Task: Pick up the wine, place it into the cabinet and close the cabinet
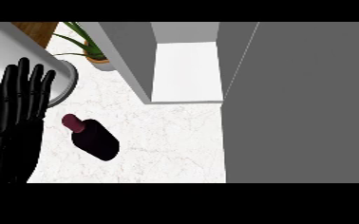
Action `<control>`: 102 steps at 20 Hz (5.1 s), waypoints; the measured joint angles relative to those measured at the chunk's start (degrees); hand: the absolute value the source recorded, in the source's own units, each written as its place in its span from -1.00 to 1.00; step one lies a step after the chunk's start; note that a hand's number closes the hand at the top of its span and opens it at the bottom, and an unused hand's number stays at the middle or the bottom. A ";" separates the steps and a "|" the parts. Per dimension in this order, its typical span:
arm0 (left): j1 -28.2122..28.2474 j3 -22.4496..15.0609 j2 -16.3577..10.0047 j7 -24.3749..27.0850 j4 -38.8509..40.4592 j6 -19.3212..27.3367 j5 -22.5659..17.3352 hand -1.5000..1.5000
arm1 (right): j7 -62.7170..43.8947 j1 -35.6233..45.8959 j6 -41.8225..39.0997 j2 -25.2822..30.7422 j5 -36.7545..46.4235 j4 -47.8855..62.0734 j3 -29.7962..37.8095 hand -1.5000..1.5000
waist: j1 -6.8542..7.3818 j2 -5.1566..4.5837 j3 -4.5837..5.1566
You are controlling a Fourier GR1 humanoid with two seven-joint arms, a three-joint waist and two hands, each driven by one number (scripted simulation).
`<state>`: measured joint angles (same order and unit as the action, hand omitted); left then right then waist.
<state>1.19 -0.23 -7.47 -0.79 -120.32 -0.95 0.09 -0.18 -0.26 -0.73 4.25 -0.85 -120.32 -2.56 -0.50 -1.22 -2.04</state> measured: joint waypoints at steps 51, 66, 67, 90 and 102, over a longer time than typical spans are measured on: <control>-6.42 6.76 -2.13 -26.25 4.89 -6.46 -27.10 -1.00 | -20.25 -6.81 -10.82 2.10 -14.07 -15.73 2.44 -1.00 | 0.44 1.28 2.05; -2.01 12.71 -4.47 -16.98 16.85 -16.42 -25.49 -1.00 | -22.95 -4.33 -10.47 0.99 -13.24 -16.40 2.37 -1.00 | 0.45 1.25 2.05; -1.37 12.70 -4.18 -15.30 18.18 -17.21 -24.51 -1.00 | -22.26 -5.12 -10.95 0.79 -13.23 -16.41 2.27 -1.00 | 0.42 1.25 2.05; -2.65 15.82 -6.65 5.15 44.74 -28.06 -13.87 -1.00 | -23.35 -4.82 -12.31 -0.22 -13.02 -16.35 2.33 -1.00 | 0.35 1.23 2.05; -7.11 14.88 -6.94 16.01 61.51 -29.77 -8.11 -1.00 | -22.14 -4.99 -13.03 -0.73 -13.03 -15.81 3.50 -1.00 | 0.27 1.20 2.06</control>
<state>-5.92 14.65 -14.42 15.22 -58.82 -30.72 -8.02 -22.32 -5.25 -13.76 3.53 -13.88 -136.13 0.95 -0.23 -0.02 0.02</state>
